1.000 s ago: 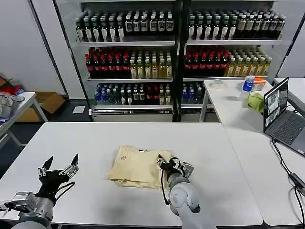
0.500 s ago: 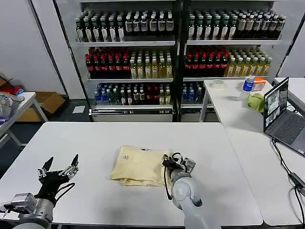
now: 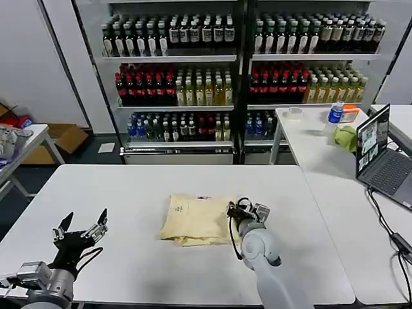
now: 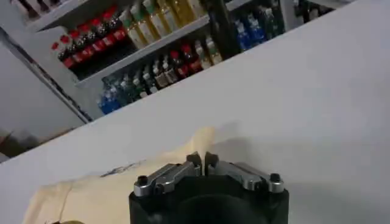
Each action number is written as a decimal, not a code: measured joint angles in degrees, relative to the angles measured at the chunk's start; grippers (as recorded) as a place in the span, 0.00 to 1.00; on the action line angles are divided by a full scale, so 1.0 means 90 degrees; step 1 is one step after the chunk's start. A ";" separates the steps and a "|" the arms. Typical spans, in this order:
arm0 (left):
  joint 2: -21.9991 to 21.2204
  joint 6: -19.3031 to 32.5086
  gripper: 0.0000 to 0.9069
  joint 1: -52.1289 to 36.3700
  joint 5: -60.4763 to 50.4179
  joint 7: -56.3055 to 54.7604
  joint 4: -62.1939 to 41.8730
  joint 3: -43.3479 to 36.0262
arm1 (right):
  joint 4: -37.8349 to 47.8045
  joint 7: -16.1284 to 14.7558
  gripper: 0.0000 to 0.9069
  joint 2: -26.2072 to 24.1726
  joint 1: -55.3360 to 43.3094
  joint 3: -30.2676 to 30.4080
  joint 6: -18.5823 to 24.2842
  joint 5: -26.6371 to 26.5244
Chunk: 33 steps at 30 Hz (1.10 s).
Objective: Fold and organize the clothes.
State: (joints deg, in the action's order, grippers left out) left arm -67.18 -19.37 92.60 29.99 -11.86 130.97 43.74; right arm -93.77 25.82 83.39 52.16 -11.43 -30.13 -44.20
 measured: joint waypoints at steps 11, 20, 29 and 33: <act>-0.0027 -0.0042 1.00 0.0035 -0.0023 0.0091 0.0120 -0.0114 | -0.0386 -0.0668 1.00 -0.0418 0.0526 0.0196 0.1116 0.2089; -0.0135 -0.0061 1.00 0.0088 -0.0095 0.0197 0.0228 -0.0263 | -0.1412 -0.1045 1.00 -0.0882 0.1738 -0.0004 0.2351 0.3797; -0.0202 -0.0064 1.00 0.0140 -0.0141 0.0304 0.0364 -0.0410 | -0.2457 -0.1197 1.00 -0.1082 0.3093 -0.0278 0.3169 0.4509; -0.0208 -0.0064 1.00 0.0177 -0.0139 0.0346 0.0432 -0.0417 | -0.2772 -0.1189 1.00 -0.1093 0.3494 -0.0379 0.3311 0.4710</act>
State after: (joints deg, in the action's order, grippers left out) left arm -69.05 -19.94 94.19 28.74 -8.75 134.86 39.99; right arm -118.72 15.12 73.55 83.61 -14.85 -0.33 -1.81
